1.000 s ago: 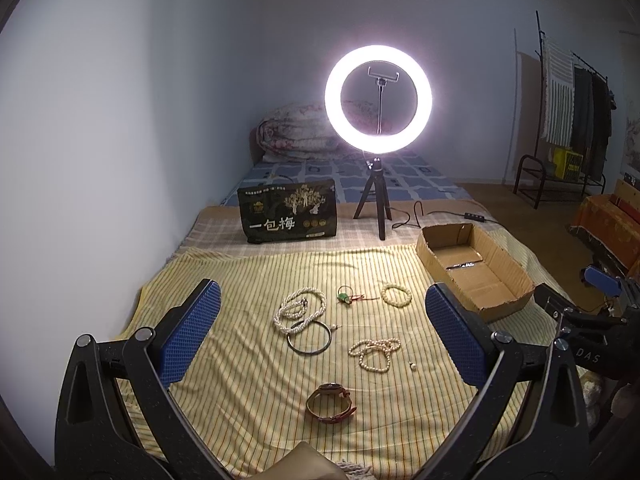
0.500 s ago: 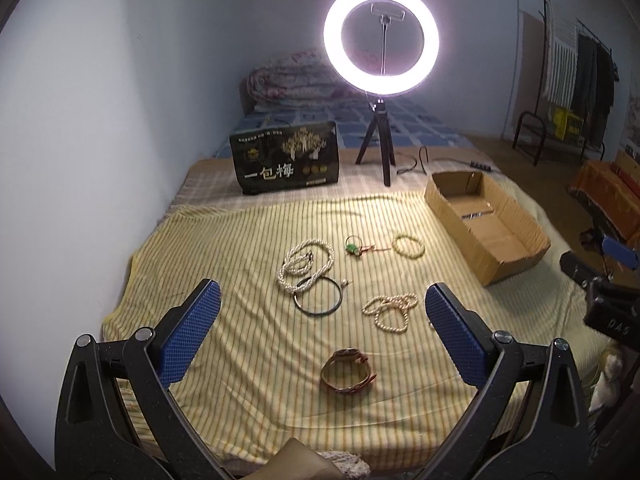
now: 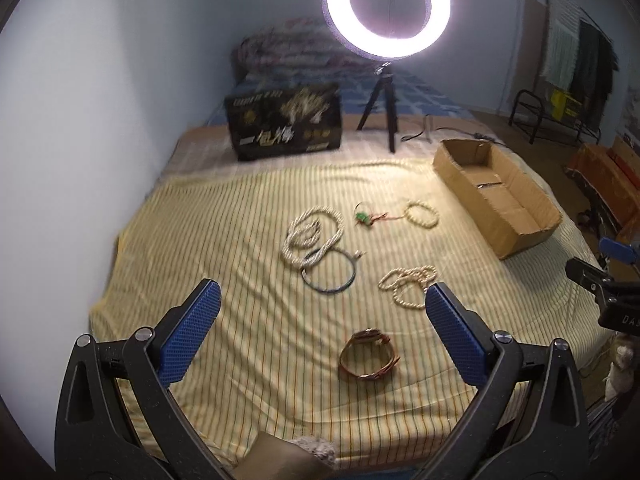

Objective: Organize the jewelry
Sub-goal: 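Grasp the brown leather watch with the left tool while the right tool grasps the cream pearl bracelet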

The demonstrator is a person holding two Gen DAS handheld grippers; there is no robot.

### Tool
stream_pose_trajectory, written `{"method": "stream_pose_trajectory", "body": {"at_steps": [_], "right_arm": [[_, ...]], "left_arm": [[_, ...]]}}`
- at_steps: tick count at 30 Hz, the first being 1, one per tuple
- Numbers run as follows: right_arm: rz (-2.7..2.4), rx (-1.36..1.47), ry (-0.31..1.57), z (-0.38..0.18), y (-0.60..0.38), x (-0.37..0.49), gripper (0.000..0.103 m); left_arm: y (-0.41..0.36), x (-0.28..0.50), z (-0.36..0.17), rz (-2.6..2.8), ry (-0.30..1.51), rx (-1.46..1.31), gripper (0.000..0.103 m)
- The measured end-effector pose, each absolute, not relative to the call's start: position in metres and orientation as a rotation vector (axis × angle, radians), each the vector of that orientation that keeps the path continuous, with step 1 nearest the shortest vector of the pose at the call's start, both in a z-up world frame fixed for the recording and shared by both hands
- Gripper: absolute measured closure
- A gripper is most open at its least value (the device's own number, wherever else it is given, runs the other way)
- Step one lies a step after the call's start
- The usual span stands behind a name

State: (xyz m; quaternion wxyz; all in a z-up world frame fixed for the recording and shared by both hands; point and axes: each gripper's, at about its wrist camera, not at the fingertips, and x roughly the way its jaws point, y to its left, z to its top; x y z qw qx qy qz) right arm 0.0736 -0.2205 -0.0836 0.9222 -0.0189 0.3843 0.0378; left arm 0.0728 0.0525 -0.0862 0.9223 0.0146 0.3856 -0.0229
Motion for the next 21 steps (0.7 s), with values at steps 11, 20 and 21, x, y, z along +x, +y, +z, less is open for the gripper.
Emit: {"method": "stream_pose_trajectory", "body": {"at_steps": [11, 20, 21], "right_arm": [[0.166, -0.174, 0.767, -0.102, -0.178, 0.125, 0.000], [0.386, -0.295, 1.019, -0.162, -0.139, 0.167, 0.013], [0.400, -0.311, 1.034, -0.166, -0.136, 0.169, 0.013]], "left_arm": [[0.062, 0.087, -0.141, -0.094, 0.978, -0.046, 0.021], [0.053, 0.093, -0.184, -0.161, 1.151, -0.125, 0.055], [0.052, 0.095, -0.187, -0.158, 1.164, -0.130, 0.061]]}}
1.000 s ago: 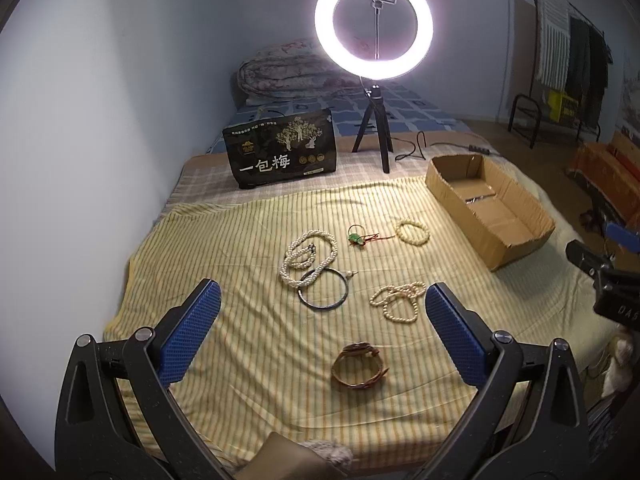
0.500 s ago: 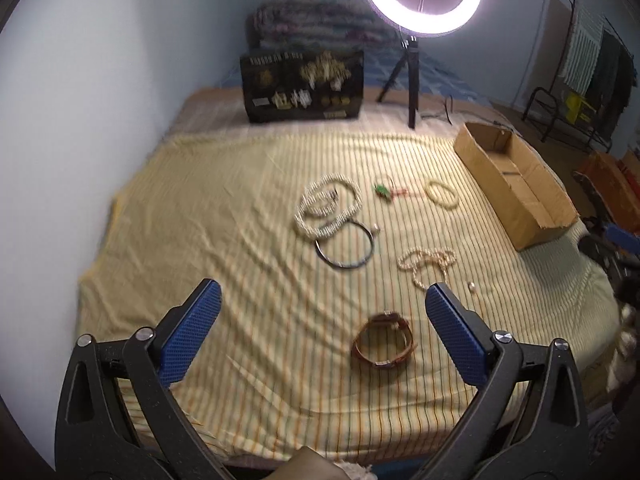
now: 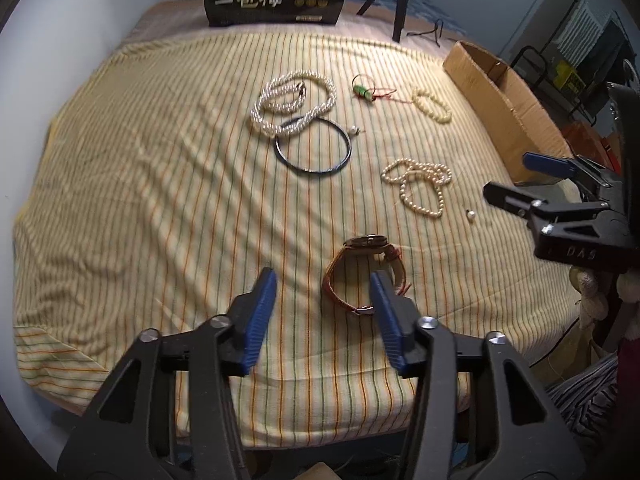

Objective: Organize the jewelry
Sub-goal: 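Grasp the brown leather watch with the left tool while the right tool grasps the cream pearl bracelet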

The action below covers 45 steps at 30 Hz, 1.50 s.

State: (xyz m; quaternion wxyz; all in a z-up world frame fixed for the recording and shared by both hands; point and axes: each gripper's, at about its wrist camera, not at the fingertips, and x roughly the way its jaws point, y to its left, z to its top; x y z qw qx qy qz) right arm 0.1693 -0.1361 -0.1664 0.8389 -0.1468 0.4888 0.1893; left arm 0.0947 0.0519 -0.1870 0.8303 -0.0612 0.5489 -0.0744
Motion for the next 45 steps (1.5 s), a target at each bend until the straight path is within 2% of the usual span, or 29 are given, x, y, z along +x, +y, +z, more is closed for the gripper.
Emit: {"method": "stream_pose_trajectory", "body": {"at_steps": [1, 9, 12, 18, 26, 28, 31, 33, 34, 36, 39, 45], "right_arm": [[0.414, -0.327, 1.046, -0.171, -0.133, 0.171, 0.013], [0.478, -0.304, 1.124, -0.194, -0.112, 0.194, 0.011], [0.470, -0.312, 1.144, -0.200, -0.109, 0.200, 0.009], [0.475, -0.335, 1.183, -0.217, -0.099, 0.209, 0.009], [0.448, -0.384, 1.179, -0.229, -0.092, 0.211, 0.007], [0.455, -0.376, 1.174, -0.228, -0.092, 0.212, 0.014], [0.465, -0.352, 1.163, -0.224, -0.094, 0.213, 0.037], [0.476, -0.332, 1.156, -0.221, -0.094, 0.212, 0.064], [0.476, -0.326, 1.155, -0.220, -0.095, 0.213, 0.069], [0.481, -0.297, 1.155, -0.218, -0.097, 0.213, 0.086], [0.481, -0.265, 1.158, -0.217, -0.100, 0.216, 0.095], [0.475, -0.222, 1.140, -0.207, -0.105, 0.217, 0.098]], "left_arm": [[0.052, 0.096, -0.189, -0.158, 1.175, -0.137, 0.065], [0.055, 0.107, -0.207, -0.177, 1.248, -0.198, 0.067], [0.056, 0.111, -0.216, -0.172, 1.280, -0.211, 0.074], [0.057, 0.113, -0.226, -0.166, 1.300, -0.206, 0.075], [0.055, 0.117, -0.232, -0.161, 1.313, -0.195, 0.082], [0.053, 0.119, -0.233, -0.161, 1.312, -0.189, 0.085], [0.050, 0.122, -0.236, -0.155, 1.310, -0.189, 0.087], [0.047, 0.125, -0.237, -0.150, 1.307, -0.183, 0.088], [0.045, 0.126, -0.238, -0.149, 1.304, -0.176, 0.090], [0.041, 0.129, -0.238, -0.148, 1.298, -0.168, 0.094], [0.037, 0.130, -0.239, -0.150, 1.293, -0.159, 0.098], [0.035, 0.135, -0.235, -0.157, 1.274, -0.174, 0.098]]}}
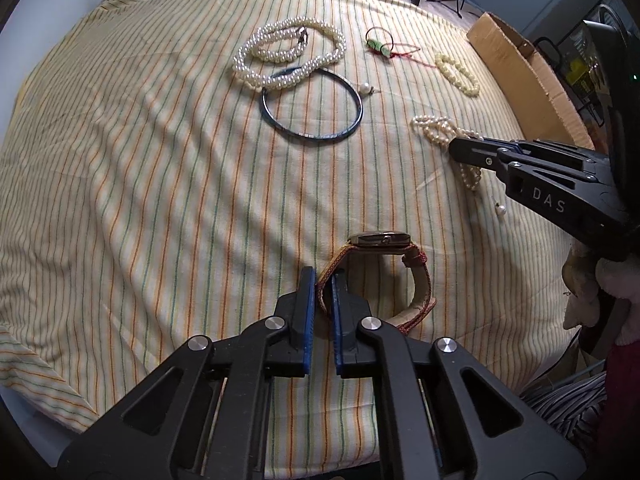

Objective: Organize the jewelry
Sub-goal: 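Grasp the brown leather watch with the left tool while the right tool grasps the cream pearl bracelet, then carry the watch in the left tool while the right tool carries the pearls to the box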

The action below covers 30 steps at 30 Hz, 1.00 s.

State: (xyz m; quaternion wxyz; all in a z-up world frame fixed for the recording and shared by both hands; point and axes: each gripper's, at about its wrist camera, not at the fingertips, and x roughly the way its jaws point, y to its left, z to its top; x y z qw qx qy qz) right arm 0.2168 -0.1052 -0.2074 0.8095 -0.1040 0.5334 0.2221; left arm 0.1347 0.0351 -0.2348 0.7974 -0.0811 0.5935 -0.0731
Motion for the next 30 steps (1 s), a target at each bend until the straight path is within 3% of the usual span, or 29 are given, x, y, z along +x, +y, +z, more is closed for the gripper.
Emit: {"method": "stream_pose_trajectory", "body": {"at_steps": [22, 30], "right_arm": [[0.413, -0.070, 0.887, -0.092, -0.167, 0.227, 0.098], [0.334, -0.022, 0.851, -0.076, -0.214, 0.242, 0.098]], "left_arm": [[0.001, 0.161, -0.157, -0.246, 1.089, -0.196, 0.098], [-0.033, 0.172, -0.138, -0.299, 1.061, -0.206, 0.098]]}}
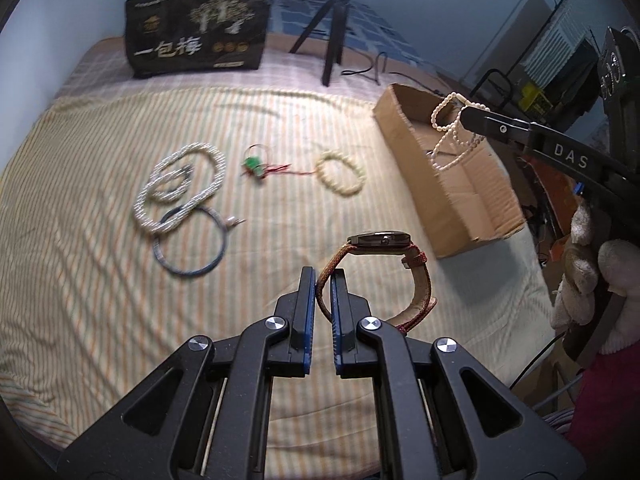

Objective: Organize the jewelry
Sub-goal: 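Carry the watch in the left tool while the right tool carries the pearls to the box, then open the left tool over the box while the right tool releases the pearls there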

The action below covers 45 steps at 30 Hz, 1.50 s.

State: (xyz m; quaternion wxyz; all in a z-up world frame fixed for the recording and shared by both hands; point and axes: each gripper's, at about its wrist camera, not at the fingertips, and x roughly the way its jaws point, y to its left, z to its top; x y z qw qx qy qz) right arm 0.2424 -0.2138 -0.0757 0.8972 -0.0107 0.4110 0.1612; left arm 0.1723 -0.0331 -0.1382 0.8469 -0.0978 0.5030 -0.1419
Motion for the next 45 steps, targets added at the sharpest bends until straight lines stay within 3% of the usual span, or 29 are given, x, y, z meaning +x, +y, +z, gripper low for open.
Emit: {"method": "stream_pose_trajectory", "body": {"at_steps": [17, 36, 37, 39, 41, 42, 44, 45], "right_arm": [[0.218, 0.038, 0.869, -0.082, -0.292, 0.287, 0.098], [0.129, 0.126, 0.939, -0.120, -0.346, 0.327, 0.096], [0.132, 0.131, 0.939, -0.120, -0.346, 0.327, 0.093], [0.128, 0.138, 0.938, -0.120, -0.348, 0.327, 0.072], [0.110, 0.142, 0.936, -0.120, -0.348, 0.326, 0.061], [0.099, 0.144, 0.939, -0.119, -0.349, 0.326, 0.046], [0.066, 0.142, 0.931, -0.118, -0.351, 0.325, 0.026], [0.047, 0.137, 0.918, -0.115, -0.352, 0.323, 0.022]], "left_arm": [[-0.134, 0.217, -0.122, -0.400, 1.030, -0.186, 0.098], [-0.203, 0.250, -0.156, -0.458, 1.087, -0.143, 0.098], [-0.204, 0.252, -0.158, -0.459, 1.087, -0.139, 0.096], [-0.204, 0.252, -0.160, -0.454, 1.086, -0.131, 0.088], [-0.203, 0.252, -0.161, -0.451, 1.094, -0.133, 0.068], [-0.201, 0.251, -0.159, -0.461, 1.086, -0.145, 0.059], [-0.200, 0.249, -0.155, -0.455, 1.069, -0.134, 0.055], [-0.199, 0.246, -0.151, -0.448, 1.052, -0.116, 0.052]]}}
